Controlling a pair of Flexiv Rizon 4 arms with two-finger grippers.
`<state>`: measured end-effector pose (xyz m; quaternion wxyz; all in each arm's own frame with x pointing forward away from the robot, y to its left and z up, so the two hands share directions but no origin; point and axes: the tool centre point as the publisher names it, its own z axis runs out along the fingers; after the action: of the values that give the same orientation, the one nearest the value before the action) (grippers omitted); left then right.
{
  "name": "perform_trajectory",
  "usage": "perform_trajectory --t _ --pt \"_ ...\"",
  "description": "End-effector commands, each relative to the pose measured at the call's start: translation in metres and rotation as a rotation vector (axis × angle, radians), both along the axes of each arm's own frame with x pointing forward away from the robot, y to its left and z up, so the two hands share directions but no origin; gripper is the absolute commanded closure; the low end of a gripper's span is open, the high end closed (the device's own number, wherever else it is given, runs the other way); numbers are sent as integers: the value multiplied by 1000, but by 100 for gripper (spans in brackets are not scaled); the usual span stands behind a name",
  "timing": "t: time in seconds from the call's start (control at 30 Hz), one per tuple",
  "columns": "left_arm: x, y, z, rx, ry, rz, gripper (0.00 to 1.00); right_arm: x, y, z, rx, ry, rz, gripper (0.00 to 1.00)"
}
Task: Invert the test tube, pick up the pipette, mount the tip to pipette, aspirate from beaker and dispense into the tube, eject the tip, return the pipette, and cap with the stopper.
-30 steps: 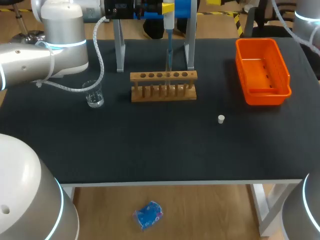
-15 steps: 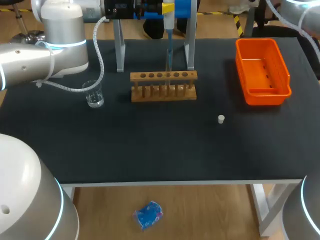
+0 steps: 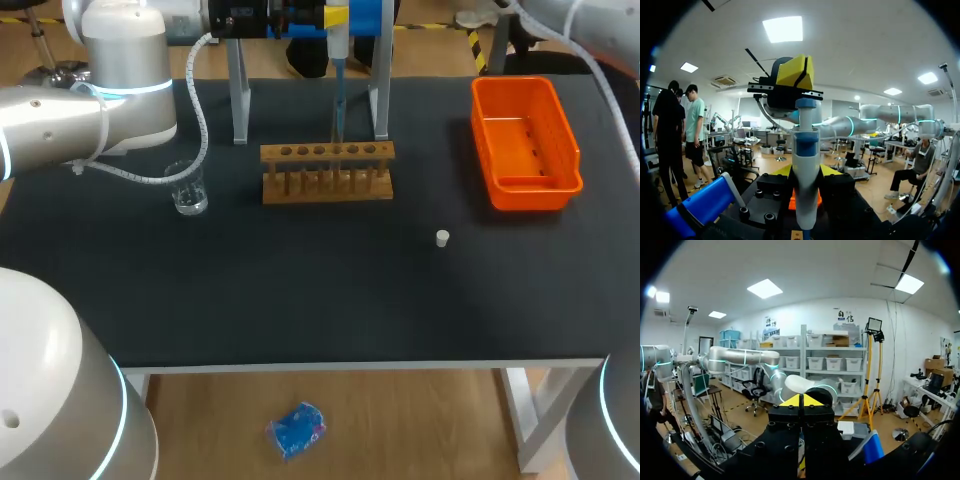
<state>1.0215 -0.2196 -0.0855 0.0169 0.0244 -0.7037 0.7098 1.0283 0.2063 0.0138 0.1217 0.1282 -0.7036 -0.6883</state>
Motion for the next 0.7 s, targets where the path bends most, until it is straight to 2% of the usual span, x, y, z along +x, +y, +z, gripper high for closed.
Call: perform_trajectory --t 0.03,0.7 --pt "-1 -1 1 1 -1 4 100 8 6 -4 0 7 66 100" --pt "-1 -1 1 1 -1 4 100 6 8 -25 29 58 84 100"
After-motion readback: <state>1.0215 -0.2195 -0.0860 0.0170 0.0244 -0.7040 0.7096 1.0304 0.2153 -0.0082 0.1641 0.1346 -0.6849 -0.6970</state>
